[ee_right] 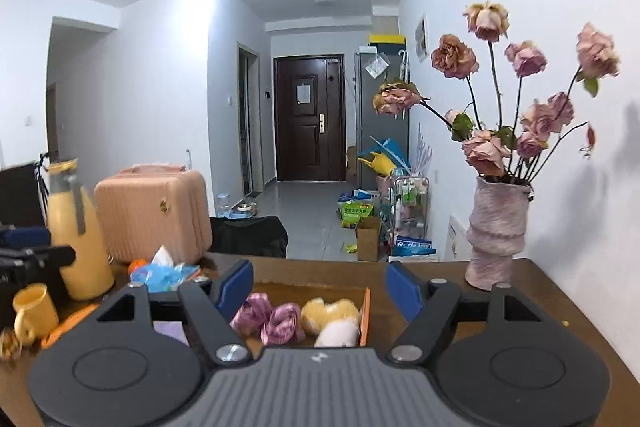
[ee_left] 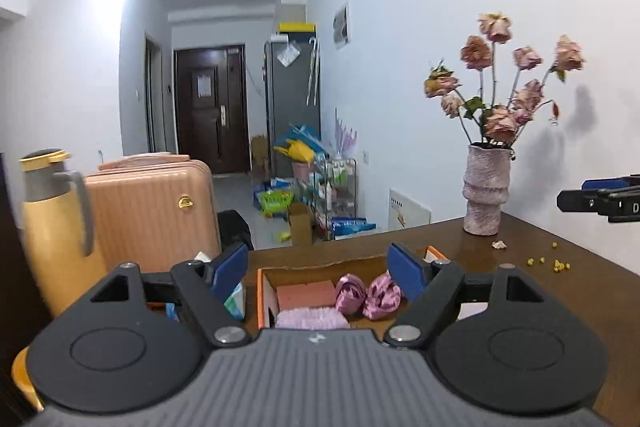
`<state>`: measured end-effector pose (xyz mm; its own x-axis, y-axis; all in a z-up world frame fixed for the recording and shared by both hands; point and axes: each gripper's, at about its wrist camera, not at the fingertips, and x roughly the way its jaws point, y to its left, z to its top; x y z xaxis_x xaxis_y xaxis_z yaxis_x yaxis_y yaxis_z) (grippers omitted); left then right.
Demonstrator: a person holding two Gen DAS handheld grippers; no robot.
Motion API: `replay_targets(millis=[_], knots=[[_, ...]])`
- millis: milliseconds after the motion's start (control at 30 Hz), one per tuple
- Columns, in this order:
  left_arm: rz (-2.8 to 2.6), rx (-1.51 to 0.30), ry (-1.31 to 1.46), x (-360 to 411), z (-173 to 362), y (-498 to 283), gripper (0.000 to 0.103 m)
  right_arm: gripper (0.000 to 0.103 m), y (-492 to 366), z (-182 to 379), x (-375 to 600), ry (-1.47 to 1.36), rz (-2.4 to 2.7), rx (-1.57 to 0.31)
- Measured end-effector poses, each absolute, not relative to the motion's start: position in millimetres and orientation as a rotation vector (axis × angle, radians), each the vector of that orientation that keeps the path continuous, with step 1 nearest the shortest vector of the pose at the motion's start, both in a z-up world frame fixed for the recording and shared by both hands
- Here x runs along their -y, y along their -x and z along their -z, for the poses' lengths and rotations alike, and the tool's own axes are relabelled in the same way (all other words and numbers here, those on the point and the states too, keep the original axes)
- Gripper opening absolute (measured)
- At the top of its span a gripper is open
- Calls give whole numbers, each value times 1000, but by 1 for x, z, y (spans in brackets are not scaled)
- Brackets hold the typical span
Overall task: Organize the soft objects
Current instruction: 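Open both grippers to release the bow and lift away, then move both grippers back toward the blue milk carton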
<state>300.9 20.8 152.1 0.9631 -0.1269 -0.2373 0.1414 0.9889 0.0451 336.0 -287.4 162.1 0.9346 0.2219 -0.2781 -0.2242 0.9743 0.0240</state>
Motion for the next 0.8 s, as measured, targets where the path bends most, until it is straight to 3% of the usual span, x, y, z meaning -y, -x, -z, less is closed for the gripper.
replay_targets(millis=[200, 433, 533, 800], knots=[[147, -210, -8, -29, -117, -222, 84, 77, -247, -120, 281, 28, -252, -244], [137, -299, 62, -40, -64, -156, 84, 79, -170, -63, 281, -34, -280, -287], [155, -365, 107, -45, -47, -139, 84, 85, -142, -39, 287, -106, -307, -315], [163, -388, 62, -38, -40, -136, 84, 85, -127, -20, 277, -47, -311, -361]])
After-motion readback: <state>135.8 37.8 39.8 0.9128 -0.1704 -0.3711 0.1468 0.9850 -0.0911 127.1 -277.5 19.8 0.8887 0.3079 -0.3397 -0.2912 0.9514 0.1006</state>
